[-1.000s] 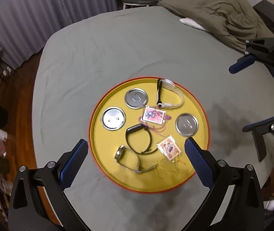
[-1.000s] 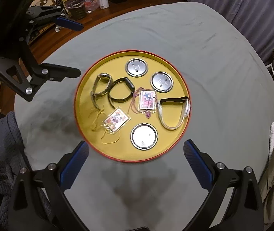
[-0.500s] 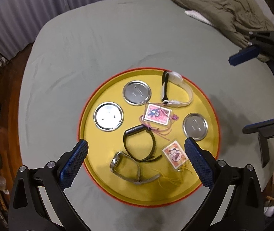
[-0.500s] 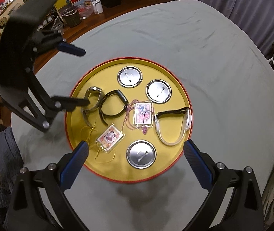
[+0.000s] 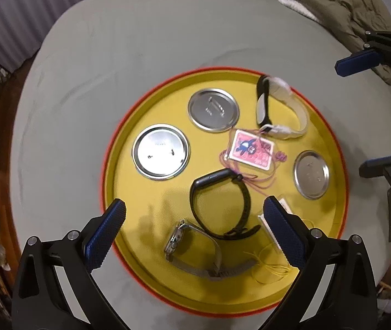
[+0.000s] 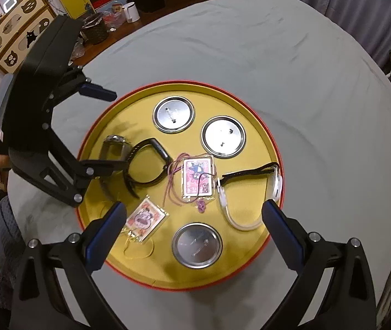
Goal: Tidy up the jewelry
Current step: 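Close the left tool on the black smartwatch band while the right tool grips the white watch band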
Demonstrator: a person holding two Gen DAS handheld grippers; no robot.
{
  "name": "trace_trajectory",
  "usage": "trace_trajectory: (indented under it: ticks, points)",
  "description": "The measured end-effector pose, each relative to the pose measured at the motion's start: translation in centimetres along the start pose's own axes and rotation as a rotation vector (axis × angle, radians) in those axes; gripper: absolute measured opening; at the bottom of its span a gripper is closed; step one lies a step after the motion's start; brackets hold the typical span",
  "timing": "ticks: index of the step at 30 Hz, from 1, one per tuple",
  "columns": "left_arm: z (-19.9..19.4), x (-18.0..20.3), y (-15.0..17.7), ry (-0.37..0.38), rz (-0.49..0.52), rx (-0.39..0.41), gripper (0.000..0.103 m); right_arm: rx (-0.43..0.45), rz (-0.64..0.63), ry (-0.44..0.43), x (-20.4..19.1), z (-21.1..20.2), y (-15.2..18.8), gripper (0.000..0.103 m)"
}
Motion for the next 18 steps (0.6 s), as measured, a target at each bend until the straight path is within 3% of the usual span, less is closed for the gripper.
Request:
trace_trajectory:
  ticks: [12, 15, 18]
  points:
    - [4.0, -1.2, 0.5, 0.035, -0.046, -0.021, 0.097, -0.045, 0.011, 0.035, 1.2, 5.8, 1.0, 0.093]
    - [4.5, -1.4, 0.4, 0.041, -0.052, -0.025, 0.097, -0.054, 0.042, 0.028, 1.9, 6.8, 1.2, 0.059]
    - [4.9, -1.3, 0.5, 0.032, -0.040, -0.025, 0.097, -0.057, 0.057, 0.028, 2.4, 7.3, 1.4, 0.059]
Point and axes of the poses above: each gripper's, at about its wrist camera, not at the fingertips, and z roughly the way its jaws point, x to its right, y to its underside, the point moved 1 cm from there along z, roughly the way its jaws point, and after that the axes turned 3 degrees about x, right-handed, at the moved point
